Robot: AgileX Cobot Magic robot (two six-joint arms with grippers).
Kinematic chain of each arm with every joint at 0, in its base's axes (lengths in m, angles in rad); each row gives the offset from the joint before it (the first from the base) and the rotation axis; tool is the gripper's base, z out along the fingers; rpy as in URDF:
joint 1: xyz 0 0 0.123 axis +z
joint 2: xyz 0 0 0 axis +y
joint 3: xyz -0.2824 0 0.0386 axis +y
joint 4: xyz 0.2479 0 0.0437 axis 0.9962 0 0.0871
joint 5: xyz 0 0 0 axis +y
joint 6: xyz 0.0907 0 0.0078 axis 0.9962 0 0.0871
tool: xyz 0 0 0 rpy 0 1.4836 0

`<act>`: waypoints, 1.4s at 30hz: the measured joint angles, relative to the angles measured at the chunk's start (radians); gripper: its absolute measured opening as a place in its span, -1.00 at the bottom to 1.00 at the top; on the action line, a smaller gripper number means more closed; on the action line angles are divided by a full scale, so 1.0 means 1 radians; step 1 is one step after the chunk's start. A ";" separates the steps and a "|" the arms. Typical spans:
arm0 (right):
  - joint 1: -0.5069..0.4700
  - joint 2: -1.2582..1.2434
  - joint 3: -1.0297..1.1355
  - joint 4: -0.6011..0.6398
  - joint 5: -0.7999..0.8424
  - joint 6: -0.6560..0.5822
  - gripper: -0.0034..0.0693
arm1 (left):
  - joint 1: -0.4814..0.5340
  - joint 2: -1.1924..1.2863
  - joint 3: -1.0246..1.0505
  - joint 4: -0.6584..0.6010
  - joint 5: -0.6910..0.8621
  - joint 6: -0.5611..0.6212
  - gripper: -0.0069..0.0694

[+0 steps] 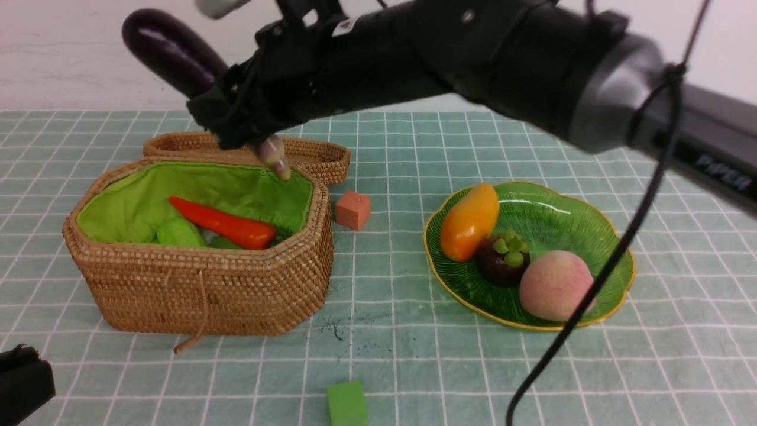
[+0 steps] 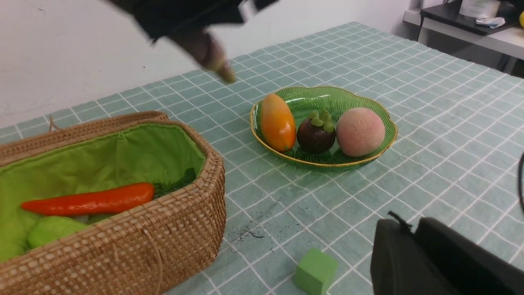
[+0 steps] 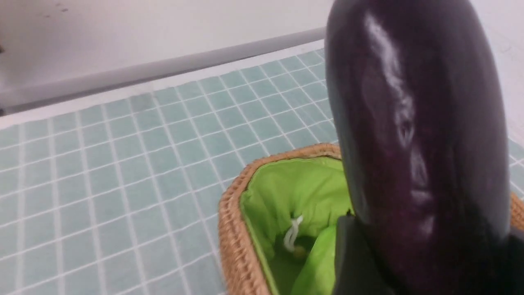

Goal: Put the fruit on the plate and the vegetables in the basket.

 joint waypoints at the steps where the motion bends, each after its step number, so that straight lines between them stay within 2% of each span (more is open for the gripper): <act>1: 0.011 0.030 0.000 0.027 -0.047 -0.027 0.05 | 0.000 0.000 0.000 0.000 0.000 0.000 -0.66; 7: 0.031 0.119 0.000 0.107 -0.166 -0.146 0.05 | 0.000 0.000 0.000 -0.003 0.000 0.000 -0.66; 12: 0.032 0.147 0.000 0.116 -0.180 -0.168 0.06 | 0.000 0.000 0.000 -0.004 0.000 -0.001 -0.66; 14: 0.033 0.151 0.000 0.118 -0.181 -0.169 0.13 | 0.000 0.000 0.000 -0.004 0.000 -0.001 -0.66; 15: 0.033 0.152 0.000 0.121 -0.181 -0.169 0.28 | 0.000 0.000 0.000 -0.004 0.000 -0.001 -0.66; 16: 0.033 0.152 0.000 0.121 -0.181 -0.169 0.28 | 0.000 0.000 0.000 -0.004 0.000 -0.001 -0.66; 18: 0.033 0.150 0.000 0.125 -0.177 -0.158 0.54 | 0.000 0.000 0.000 -0.006 0.000 -0.001 -0.65; 20: 0.030 0.141 0.000 0.119 -0.159 -0.130 0.67 | 0.000 0.000 0.000 -0.006 0.000 -0.001 -0.65; 23: 0.018 0.104 0.000 0.090 -0.103 -0.079 0.70 | 0.000 0.000 0.000 -0.007 0.000 -0.002 -0.64; 28: -0.036 -0.039 0.001 -0.034 0.156 0.100 0.47 | 0.000 0.000 0.000 -0.008 0.000 -0.002 -0.63; 31: -0.089 -0.193 0.000 -0.192 0.476 0.311 0.01 | 0.000 0.000 0.000 -0.011 0.002 -0.014 -0.66; 34: -0.115 -0.283 -0.003 -0.326 0.672 0.446 -0.45 | 0.000 0.000 0.001 -0.011 0.000 -0.048 -0.82; 35: -0.117 -0.322 -0.003 -0.404 0.733 0.513 -0.67 | 0.000 -0.004 0.004 -0.011 -0.007 -0.063 -0.85; 36: -0.117 -0.345 0.000 -0.459 0.754 0.559 -0.81 | 0.000 -0.012 0.014 -0.012 -0.023 -0.068 -0.85; 38: -0.117 -0.371 0.010 -0.511 0.763 0.614 -0.90 | 0.000 -0.020 0.024 -0.016 -0.039 -0.070 -0.85; 39: -0.117 -0.419 0.044 -0.585 0.768 0.669 -0.94 | 0.000 -0.044 0.052 -0.027 -0.062 -0.072 -0.85; 42: -0.117 -0.527 0.151 -0.686 0.773 0.770 -0.95 | 0.000 -0.099 0.126 -0.070 -0.117 -0.078 -0.85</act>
